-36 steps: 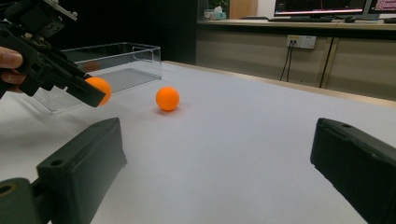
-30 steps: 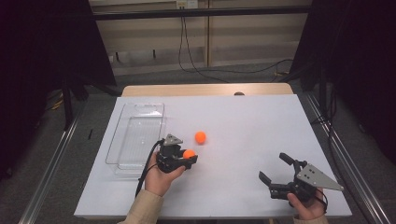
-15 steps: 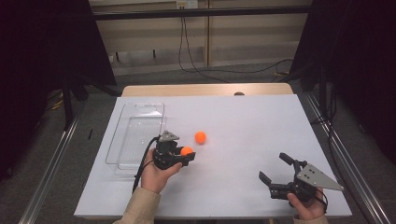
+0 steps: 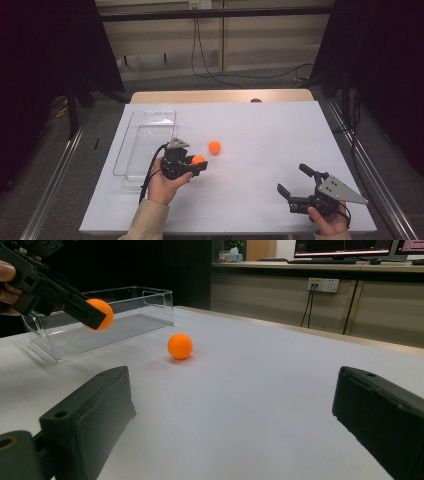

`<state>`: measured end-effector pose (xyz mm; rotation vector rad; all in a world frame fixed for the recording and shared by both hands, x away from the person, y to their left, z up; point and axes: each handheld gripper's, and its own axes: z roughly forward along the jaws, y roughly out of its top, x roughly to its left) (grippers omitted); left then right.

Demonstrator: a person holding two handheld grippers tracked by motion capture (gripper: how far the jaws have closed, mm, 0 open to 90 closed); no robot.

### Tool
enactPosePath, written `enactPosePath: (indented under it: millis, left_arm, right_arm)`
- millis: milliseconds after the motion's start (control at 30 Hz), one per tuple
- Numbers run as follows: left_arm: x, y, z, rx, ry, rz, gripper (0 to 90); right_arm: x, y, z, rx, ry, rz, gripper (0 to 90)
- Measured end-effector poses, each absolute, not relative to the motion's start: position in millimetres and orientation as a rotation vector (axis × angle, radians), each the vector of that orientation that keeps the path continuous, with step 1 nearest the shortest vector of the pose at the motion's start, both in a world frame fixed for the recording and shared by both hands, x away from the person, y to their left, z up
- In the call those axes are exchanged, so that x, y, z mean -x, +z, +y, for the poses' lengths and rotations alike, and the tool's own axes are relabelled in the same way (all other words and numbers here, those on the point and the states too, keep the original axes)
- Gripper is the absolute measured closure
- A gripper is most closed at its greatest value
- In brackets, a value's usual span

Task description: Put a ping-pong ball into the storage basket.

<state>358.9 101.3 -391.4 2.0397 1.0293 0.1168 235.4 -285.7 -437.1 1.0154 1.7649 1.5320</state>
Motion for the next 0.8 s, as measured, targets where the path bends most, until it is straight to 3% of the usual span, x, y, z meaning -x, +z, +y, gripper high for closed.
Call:
enactPosePath:
  millis: [800]
  left_arm:
    - [-362.6, -380.1, 109.2, -2.027, 0.107, 1.039, 51.0]
  right_arm:
    - [-235.3, -437.1, -285.9, -1.016, 1.531, 1.762, 2.2]
